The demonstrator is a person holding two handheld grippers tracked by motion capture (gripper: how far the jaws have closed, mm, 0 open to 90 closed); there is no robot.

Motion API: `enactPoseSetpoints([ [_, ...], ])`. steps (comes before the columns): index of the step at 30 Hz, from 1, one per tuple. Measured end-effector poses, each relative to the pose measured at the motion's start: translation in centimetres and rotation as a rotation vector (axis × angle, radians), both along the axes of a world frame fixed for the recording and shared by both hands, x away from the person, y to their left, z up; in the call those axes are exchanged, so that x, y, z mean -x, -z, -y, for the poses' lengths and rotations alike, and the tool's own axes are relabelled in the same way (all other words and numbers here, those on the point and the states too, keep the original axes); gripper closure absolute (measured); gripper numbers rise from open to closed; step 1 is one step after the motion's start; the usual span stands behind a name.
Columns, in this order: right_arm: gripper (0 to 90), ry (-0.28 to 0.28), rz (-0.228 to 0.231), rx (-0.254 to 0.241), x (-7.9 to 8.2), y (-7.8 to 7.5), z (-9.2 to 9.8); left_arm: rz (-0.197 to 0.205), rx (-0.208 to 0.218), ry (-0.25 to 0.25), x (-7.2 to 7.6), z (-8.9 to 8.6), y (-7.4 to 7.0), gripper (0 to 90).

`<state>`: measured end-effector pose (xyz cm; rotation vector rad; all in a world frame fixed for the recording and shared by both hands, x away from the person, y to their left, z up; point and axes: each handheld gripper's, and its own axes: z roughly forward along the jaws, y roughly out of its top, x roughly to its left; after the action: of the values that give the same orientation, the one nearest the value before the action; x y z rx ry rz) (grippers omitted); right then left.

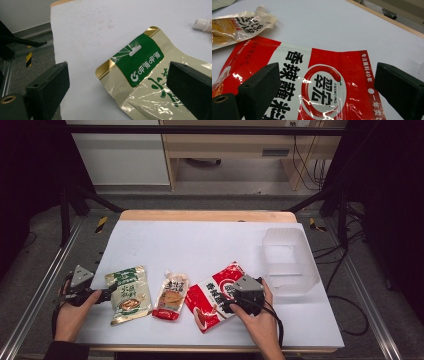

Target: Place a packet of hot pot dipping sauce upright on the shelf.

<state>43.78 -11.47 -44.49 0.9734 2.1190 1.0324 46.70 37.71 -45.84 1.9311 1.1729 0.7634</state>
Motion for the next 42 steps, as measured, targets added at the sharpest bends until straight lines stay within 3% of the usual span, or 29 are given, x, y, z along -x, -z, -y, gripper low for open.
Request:
enactPoseSetpoints([
  [5, 7.8, 0.000, 0.008, 0.000, 0.2, -0.2, 0.2, 0.006, 0.034, -0.002, -0.7, -0.8, 0.1, 5.2],
  [11, 7.7, 0.018, 0.009, 0.000, 1.2, -0.4, 0.7, -0.048, 0.024, 0.015, -2.0, -1.3, 0.7, 8.0],
  [14, 7.5, -0.001, 0.005, -0.006, 1.5, -0.3, 0.9, -0.064, 0.022, 0.023, -2.0, -1.1, 0.8, 7.2],
  [19, 7.4, -0.011, -0.006, 0.011, 1.3, -0.1, 0.6, -0.058, 0.020, 0.018, -1.8, -0.9, 0.7, 7.2],
  [22, 7.3, -0.014, -0.019, 0.037, 1.2, 0.2, 0.4, -0.092, 0.010, 0.040, -2.0, -0.6, 1.1, 6.7],
  [25, 7.3, -0.013, -0.024, 0.043, 1.1, 0.2, 0.4, -0.103, 0.007, 0.051, -2.0, -0.5, 1.2, 6.3],
  [33, 7.6, -0.025, -0.028, 0.067, 1.0, 0.5, 0.1, -0.147, 0.031, 0.059, -2.1, -0.5, 1.5, 6.5],
  [36, 7.7, -0.023, -0.036, 0.073, 1.0, 0.5, 0.0, -0.166, 0.064, 0.064, -2.2, -0.6, 1.6, 7.5],
  [42, 7.7, -0.031, -0.035, 0.078, 1.0, 0.5, -0.1, -0.196, 0.073, 0.104, -2.1, -0.3, 1.6, 18.4],
])
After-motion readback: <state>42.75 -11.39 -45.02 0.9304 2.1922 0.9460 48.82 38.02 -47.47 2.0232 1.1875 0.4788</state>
